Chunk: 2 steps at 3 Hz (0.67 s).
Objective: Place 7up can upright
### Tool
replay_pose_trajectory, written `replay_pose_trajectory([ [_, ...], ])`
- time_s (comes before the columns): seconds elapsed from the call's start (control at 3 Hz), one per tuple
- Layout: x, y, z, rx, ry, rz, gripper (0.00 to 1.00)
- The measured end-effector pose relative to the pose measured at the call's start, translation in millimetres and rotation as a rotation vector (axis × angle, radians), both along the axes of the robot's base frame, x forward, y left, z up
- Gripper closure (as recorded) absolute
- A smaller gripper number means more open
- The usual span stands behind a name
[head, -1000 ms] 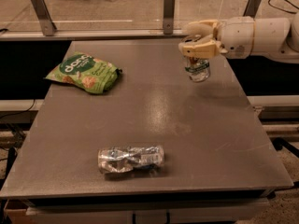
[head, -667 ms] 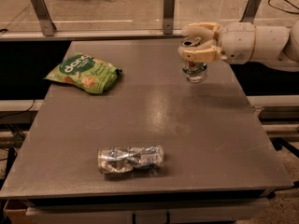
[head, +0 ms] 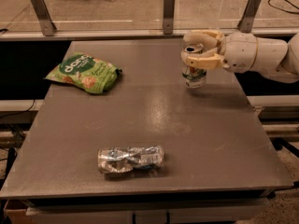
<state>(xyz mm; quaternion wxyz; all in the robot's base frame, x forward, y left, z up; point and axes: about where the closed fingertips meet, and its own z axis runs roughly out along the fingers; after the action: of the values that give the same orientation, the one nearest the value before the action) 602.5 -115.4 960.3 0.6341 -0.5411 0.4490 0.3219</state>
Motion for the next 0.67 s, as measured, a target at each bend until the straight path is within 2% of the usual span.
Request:
replay_pose_trajectory([
  [0.67, -3.2, -10.0, -20.5, 0.051, 0.029, 0.012, 0.36],
])
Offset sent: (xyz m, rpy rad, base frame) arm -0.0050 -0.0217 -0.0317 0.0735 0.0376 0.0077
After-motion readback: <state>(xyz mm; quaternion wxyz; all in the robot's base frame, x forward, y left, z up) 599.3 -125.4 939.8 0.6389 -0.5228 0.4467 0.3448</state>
